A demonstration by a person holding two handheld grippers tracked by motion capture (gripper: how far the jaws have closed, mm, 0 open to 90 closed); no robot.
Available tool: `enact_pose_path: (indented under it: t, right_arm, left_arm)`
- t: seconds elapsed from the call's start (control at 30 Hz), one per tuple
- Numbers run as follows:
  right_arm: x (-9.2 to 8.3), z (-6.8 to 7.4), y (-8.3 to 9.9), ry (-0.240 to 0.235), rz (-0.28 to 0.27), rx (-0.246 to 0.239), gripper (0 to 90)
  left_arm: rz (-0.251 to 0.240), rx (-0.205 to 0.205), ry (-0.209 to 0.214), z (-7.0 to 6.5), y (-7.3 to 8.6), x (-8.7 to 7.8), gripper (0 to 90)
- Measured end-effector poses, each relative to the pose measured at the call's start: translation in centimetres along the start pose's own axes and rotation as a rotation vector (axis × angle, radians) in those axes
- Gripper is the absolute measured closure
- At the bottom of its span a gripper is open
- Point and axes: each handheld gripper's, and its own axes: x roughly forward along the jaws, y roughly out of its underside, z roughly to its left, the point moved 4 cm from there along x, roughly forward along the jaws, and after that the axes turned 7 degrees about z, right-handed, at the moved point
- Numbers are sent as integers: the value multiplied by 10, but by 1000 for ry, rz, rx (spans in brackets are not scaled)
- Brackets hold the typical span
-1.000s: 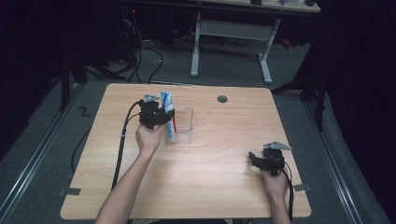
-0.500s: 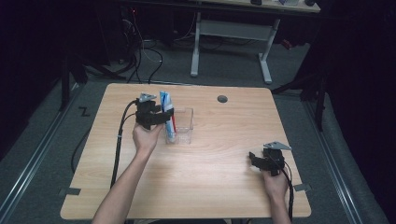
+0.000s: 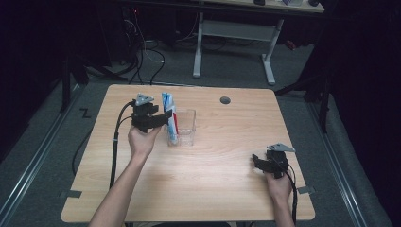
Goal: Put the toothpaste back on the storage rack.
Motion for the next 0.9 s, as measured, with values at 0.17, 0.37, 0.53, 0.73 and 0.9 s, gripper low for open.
enact_pose_path:
  t: [0.17, 0.37, 0.53, 0.73, 0.9]
  right_arm:
    - [0, 0, 0, 0, 0, -1, 315]
    - [0, 0, 0, 0, 0, 0, 315]
    - [0, 0, 0, -1, 1, 2, 314]
    - [0, 0, 0, -1, 1, 1, 315]
    - [0, 0, 0, -2, 1, 2, 314]
  left_arm:
    - [-7, 3, -2, 0, 2, -5, 384]
    - [-9, 13, -10, 1, 6, -12, 383]
    - [-13, 17, -13, 3, 8, -19, 382]
    - [-27, 3, -7, 7, 10, -29, 382]
    - [-39, -6, -10, 10, 12, -36, 382]
